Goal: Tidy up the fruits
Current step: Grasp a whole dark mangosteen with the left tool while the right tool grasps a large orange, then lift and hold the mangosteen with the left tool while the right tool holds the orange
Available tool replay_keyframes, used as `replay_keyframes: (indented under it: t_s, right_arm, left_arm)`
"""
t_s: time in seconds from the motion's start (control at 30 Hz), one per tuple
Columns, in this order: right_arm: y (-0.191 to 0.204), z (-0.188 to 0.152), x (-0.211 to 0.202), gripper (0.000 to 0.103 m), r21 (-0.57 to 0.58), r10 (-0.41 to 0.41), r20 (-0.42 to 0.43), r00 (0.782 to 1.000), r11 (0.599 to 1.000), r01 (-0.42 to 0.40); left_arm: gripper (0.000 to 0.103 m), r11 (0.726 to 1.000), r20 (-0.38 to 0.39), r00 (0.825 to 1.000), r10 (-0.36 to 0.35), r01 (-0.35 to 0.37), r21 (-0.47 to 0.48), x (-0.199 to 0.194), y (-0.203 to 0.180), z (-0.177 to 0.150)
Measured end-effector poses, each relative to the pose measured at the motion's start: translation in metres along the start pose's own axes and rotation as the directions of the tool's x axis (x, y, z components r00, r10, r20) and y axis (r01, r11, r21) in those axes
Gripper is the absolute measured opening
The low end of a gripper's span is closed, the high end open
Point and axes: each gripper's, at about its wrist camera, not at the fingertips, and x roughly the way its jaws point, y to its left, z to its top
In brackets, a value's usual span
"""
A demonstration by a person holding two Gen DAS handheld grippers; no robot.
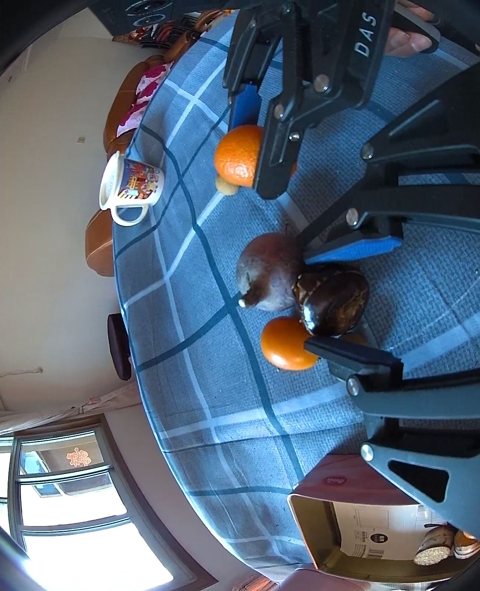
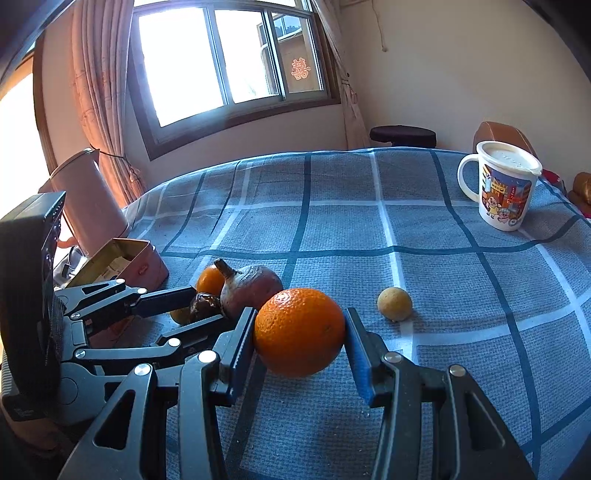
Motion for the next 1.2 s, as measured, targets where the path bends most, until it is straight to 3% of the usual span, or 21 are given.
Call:
replay_keyframes:
  t_s: [0.33, 1.2]
  right_arm:
    - [0.003, 0.000, -0.005, 0.048, -0.018, -0.003, 0.027, 1.000, 1.000, 0.003]
    - [0.008, -0.001, -0.022, 0.048, -0.047, 0.031, 0.112, 0.993, 0.999, -0.026]
  left_arm:
    - [0.042, 0.999, 0.101, 0.995, -0.007, 0.010, -0.030, -0.023, 0.002, -0.006]
    - [0.042, 0.996, 0.259, 0.966, 0.030, -0.007, -0.091, -0.055, 0.011, -0.013]
